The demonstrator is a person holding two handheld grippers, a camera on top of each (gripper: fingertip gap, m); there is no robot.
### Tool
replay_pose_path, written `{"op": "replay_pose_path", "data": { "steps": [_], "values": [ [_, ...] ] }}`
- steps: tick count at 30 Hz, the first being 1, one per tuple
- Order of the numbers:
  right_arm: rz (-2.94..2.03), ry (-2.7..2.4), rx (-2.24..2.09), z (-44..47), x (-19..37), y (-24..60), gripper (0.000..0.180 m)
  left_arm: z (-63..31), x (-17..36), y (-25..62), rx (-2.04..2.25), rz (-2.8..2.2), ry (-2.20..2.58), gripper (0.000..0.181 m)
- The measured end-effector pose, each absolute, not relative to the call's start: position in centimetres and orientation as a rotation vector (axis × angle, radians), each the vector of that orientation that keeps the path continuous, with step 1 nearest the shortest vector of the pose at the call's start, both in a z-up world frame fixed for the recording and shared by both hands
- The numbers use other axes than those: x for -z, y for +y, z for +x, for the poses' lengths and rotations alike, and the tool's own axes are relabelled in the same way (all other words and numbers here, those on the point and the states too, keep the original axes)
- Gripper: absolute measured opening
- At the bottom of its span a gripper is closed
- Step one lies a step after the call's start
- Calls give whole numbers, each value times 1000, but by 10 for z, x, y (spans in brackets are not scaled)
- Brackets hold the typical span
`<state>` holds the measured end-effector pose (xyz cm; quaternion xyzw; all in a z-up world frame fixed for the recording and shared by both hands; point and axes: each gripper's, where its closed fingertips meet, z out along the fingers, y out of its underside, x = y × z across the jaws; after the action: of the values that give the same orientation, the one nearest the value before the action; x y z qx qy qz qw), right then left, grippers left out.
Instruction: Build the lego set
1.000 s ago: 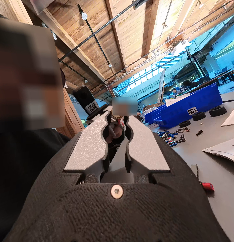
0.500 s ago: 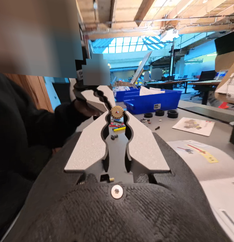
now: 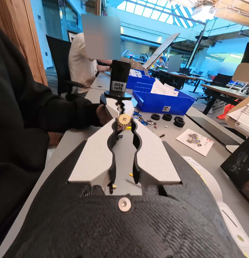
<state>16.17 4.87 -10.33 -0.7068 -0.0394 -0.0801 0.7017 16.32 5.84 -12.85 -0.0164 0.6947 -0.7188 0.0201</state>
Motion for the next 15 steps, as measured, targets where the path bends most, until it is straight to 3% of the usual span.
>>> {"op": "replay_pose_path", "data": {
  "steps": [15],
  "values": [
    [-1459, -223, 311, 141, 79, 51, 17, 145, 104, 59, 2572, 35, 1990, 2]
  ]
}}
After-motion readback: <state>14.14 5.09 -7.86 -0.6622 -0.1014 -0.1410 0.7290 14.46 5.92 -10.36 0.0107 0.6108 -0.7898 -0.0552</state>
